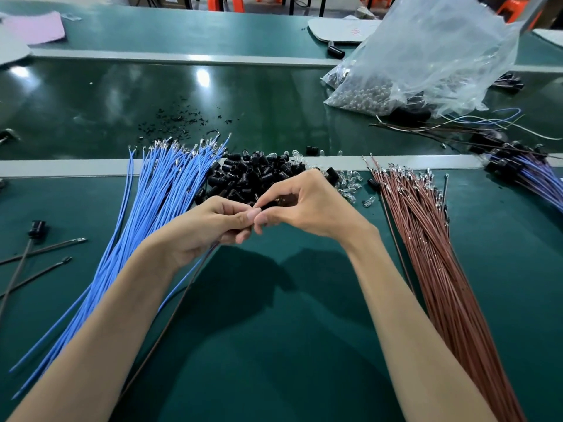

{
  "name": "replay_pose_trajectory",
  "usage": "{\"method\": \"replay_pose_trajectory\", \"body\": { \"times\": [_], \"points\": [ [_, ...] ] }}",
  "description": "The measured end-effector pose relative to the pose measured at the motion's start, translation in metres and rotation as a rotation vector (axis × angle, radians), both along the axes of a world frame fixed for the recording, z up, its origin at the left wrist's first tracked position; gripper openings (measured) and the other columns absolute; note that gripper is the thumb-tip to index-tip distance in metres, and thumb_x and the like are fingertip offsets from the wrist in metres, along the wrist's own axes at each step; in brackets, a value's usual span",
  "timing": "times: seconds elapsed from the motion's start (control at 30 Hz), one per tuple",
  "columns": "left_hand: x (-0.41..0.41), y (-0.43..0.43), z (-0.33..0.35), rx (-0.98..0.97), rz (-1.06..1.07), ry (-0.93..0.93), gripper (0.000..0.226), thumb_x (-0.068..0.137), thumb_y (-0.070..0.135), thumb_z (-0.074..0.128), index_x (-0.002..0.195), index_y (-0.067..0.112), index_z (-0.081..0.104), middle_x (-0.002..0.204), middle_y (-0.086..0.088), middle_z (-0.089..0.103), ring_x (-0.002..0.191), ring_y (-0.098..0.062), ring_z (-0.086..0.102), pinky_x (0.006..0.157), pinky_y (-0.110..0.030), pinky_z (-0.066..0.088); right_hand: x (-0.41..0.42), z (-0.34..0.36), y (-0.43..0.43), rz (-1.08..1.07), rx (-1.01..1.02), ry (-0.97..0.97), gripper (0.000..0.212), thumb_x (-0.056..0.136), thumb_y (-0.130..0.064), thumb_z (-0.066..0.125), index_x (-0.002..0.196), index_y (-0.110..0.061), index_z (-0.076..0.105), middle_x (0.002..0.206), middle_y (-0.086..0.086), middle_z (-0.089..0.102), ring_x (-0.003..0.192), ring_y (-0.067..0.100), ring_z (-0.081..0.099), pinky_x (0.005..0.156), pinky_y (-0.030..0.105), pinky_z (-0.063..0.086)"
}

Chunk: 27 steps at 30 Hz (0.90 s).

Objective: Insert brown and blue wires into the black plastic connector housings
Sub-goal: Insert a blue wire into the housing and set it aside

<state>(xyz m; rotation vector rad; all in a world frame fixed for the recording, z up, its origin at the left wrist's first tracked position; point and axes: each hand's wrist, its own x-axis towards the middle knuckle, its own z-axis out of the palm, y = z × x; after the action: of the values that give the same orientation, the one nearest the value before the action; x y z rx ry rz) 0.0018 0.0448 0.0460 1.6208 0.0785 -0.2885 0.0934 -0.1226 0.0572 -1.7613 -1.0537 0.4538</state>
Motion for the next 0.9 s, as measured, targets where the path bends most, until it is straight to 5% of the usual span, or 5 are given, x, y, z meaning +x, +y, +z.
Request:
{"method": "replay_pose_trajectory", "body": {
  "times": [0.17,0.57,0.7,0.9],
  "points": [
    [0.0,0.002,-0.002,0.035,-0.002,0.048,0.028,0.083,0.03,0.052,0.064,0.011,0.06,0.048,0.003,0.044,0.044,-0.004,0.033,0.043,-0.009,0.027,0.004,-0.006,-0.002,-0.017,0.033,0.035,0.007,0.076,-0.003,0.078,0.081,-0.005,0.073,0.064,0.005,0.068,0.057,0.006,0.062,0.06,0.017,0.05],
    [-0.001,0.003,-0.004,0.114,-0.02,0.124,0.032,0.088,0.033,0.053,0.065,0.013,0.062,0.05,0.002,0.045,0.048,-0.008,0.035,0.046,-0.013,0.027,0.009,-0.015,-0.007,-0.043,-0.054,0.14,0.01,0.075,-0.005,0.078,0.081,-0.012,0.073,0.059,-0.01,0.064,0.053,-0.001,0.053,0.055,0.01,0.041],
    [0.002,-0.004,-0.005,0.347,-0.012,0.106,0.031,0.096,0.026,0.054,0.071,0.014,0.07,0.056,0.0,0.06,0.054,-0.01,0.046,0.056,-0.015,0.039,0.023,-0.006,-0.02,-0.076,-0.294,0.059,0.018,0.077,-0.008,0.078,0.085,-0.023,0.072,0.085,0.002,0.069,0.068,0.006,0.06,0.068,0.019,0.049],
    [0.001,-0.014,0.003,0.852,-0.097,-0.03,0.025,0.091,0.043,0.058,0.099,0.024,0.073,0.087,0.007,0.07,0.079,0.0,0.06,0.075,-0.015,0.045,0.037,0.002,-0.033,-0.387,-0.314,0.002,0.014,0.086,0.0,0.065,0.08,-0.01,0.071,0.061,-0.003,0.063,0.047,0.004,0.063,0.05,0.017,0.051]
  ]
}}
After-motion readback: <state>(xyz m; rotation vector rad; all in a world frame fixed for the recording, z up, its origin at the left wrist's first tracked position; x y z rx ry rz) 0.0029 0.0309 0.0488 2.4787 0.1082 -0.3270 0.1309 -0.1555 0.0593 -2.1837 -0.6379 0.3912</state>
